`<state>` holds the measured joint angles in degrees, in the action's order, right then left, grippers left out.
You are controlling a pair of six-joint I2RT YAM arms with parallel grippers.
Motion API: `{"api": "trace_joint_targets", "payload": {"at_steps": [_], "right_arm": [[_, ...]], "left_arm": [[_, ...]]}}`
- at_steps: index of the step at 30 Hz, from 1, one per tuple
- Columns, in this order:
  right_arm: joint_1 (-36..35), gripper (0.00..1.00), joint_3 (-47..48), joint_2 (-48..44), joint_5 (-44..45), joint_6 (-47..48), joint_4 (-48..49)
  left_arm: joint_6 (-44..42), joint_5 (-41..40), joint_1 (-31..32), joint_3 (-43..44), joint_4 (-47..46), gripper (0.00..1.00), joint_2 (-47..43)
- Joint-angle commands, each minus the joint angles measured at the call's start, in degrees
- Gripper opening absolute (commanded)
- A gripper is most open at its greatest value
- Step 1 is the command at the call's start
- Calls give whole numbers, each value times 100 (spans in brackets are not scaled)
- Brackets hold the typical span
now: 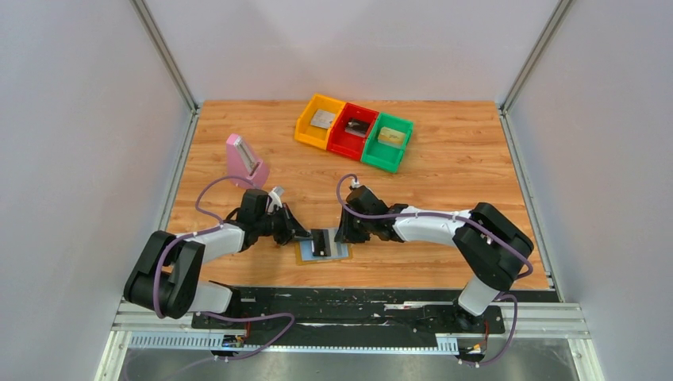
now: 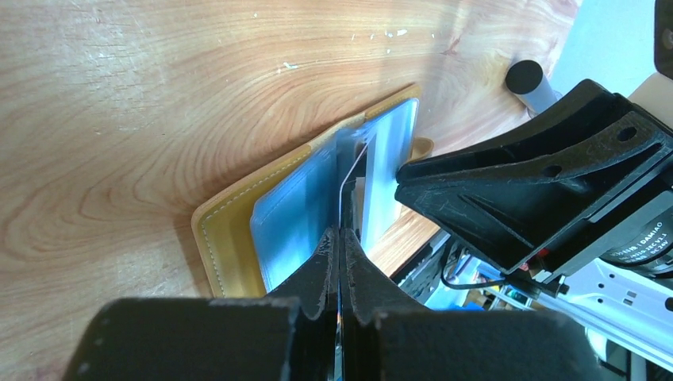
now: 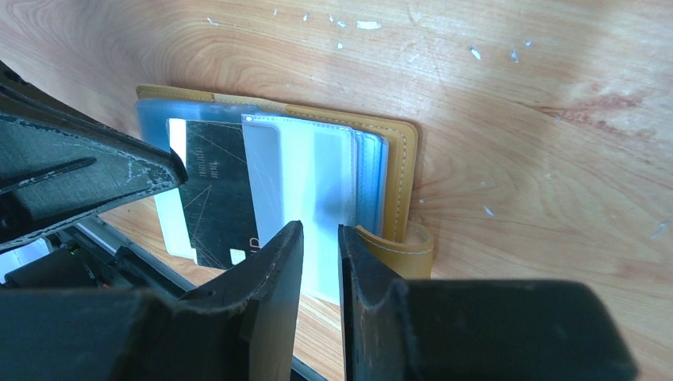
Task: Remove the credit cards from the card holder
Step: Remove the credit card from the card holder.
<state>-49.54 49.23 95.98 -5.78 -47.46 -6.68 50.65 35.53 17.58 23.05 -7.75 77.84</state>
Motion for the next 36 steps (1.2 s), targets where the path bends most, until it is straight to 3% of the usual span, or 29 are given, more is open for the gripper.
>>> {"api": "trace_joint_targets", "payload": {"at_steps": [1,9,18,22,26,30,36], "right_arm": [[44,25,199,-259,-160,281,-277],[41,27,284,81,-910,300,436],[40,26,384,620,-951,175,595],[44,25,230,731,-1071,45,865],[43,25,124,751,-1097,-17,949],[43,25,91,729,-1070,-26,958],[81,25,20,625,-973,-22,908]], "left_arm": [[-185,82,-27,127,117,0,-160],[-161,283,-27,165,-71,0,3],[-84,387,-27,112,-396,0,117],[36,480,-27,35,-786,8,258],[184,560,-27,-54,-1137,24,378],[191,629,-18,-63,-1238,27,459],[48,304,-27,-27,-654,2,30]]}}
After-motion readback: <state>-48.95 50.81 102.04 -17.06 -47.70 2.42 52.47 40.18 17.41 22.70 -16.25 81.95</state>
